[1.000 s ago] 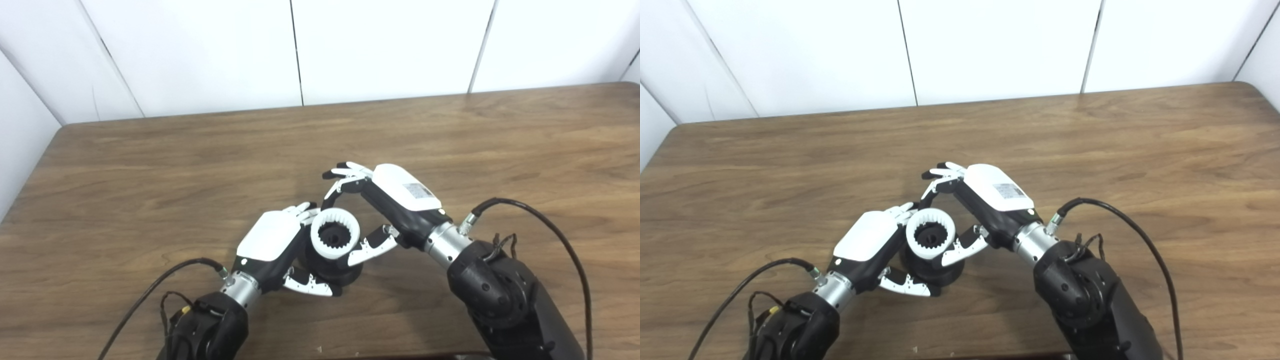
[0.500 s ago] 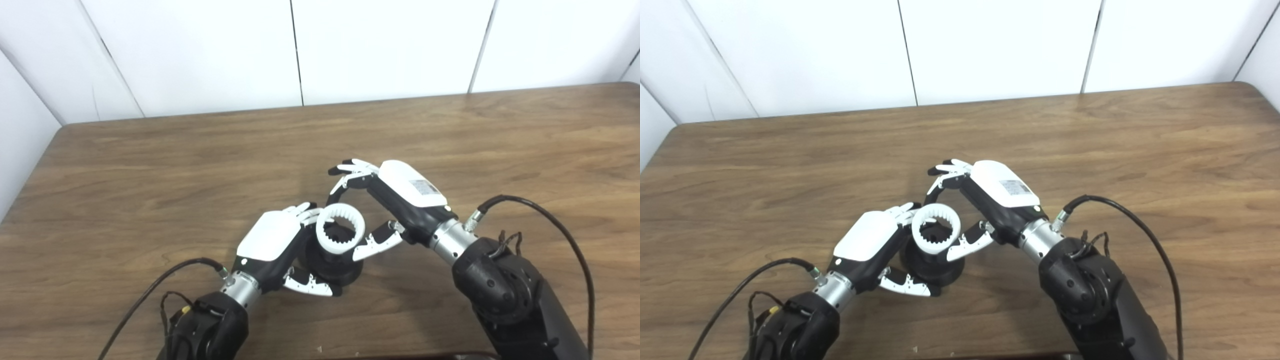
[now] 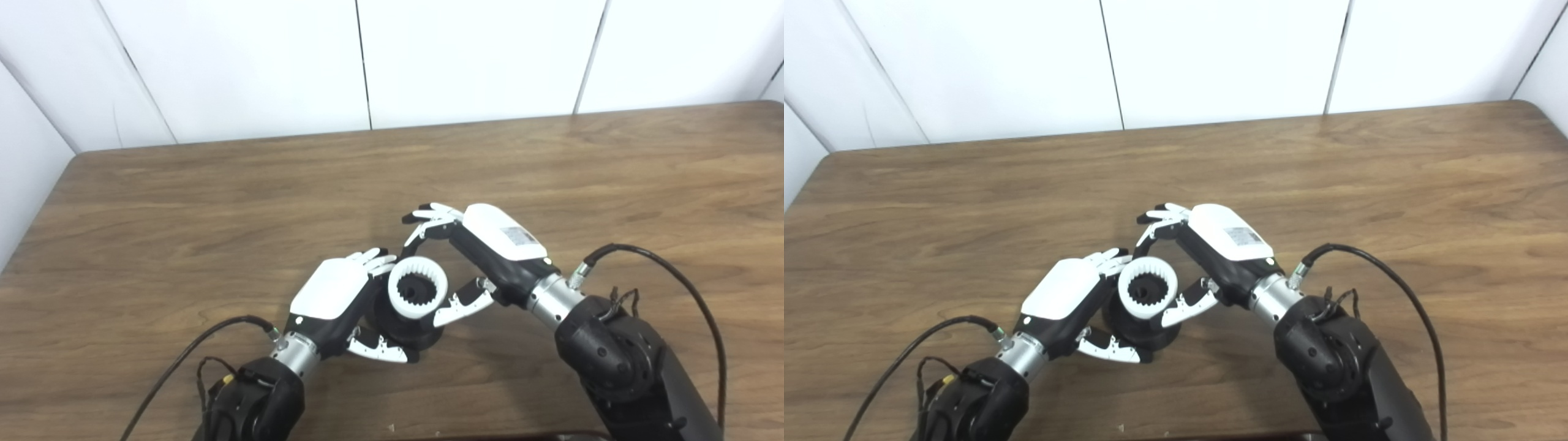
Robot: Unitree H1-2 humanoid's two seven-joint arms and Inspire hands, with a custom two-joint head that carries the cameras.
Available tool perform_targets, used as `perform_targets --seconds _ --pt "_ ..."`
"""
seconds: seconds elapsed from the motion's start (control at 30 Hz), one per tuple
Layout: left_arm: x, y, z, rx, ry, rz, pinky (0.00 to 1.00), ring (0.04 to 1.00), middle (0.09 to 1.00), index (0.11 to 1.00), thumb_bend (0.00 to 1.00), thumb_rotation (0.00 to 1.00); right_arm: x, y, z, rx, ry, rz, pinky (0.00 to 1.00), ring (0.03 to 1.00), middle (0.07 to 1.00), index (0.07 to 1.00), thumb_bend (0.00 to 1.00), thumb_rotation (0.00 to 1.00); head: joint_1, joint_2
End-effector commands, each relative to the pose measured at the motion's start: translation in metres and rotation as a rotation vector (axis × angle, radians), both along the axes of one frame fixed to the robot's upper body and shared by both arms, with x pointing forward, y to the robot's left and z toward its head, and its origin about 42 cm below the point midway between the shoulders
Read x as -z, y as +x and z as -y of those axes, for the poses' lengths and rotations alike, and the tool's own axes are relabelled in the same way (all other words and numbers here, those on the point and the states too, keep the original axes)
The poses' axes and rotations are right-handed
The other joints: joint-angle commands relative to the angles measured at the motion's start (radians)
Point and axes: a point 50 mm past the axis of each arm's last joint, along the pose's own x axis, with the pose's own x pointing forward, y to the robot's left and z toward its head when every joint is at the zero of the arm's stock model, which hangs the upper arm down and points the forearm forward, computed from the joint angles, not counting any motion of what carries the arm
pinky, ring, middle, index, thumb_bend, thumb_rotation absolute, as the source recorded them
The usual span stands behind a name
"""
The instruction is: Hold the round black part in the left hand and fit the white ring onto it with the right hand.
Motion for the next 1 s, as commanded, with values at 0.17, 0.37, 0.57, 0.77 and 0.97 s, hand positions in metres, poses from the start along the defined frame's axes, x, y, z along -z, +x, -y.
perform_targets --seconds 0.17,0.37,0.57,0.77,0.97 --pt "-0.004 0.004 0.003 -0.004 0.025 0.019 0.92 0.942 0.883 0.73 0.86 0.32 -0.009 -0.001 -0.006 -0.036 0.007 0.049 0.81 0.932 0.868 0.492 0.52 0.16 0.003 0.001" --pt "-0.005 0.003 0.005 -0.005 0.017 0.015 0.93 0.947 0.885 0.731 0.86 0.32 -0.005 -0.001 -0.007 -0.042 0.006 0.043 0.82 0.929 0.867 0.493 0.52 0.16 0.008 0.003" --pt "-0.005 0.002 0.005 -0.006 0.008 0.015 0.93 0.948 0.886 0.735 0.86 0.32 -0.002 -0.001 -0.007 -0.044 0.0 0.039 0.82 0.93 0.867 0.493 0.52 0.16 0.008 0.003" --pt "-0.004 0.001 0.005 -0.005 0.003 0.021 0.92 0.945 0.883 0.729 0.86 0.31 -0.002 0.001 -0.008 -0.042 0.008 0.036 0.82 0.933 0.87 0.493 0.52 0.16 0.007 0.0" --pt "-0.003 0.001 0.006 0.0 0.018 0.02 0.93 0.945 0.886 0.738 0.85 0.34 -0.008 0.003 -0.009 -0.04 0.024 0.048 0.82 0.942 0.874 0.493 0.52 0.16 0.006 -0.001"
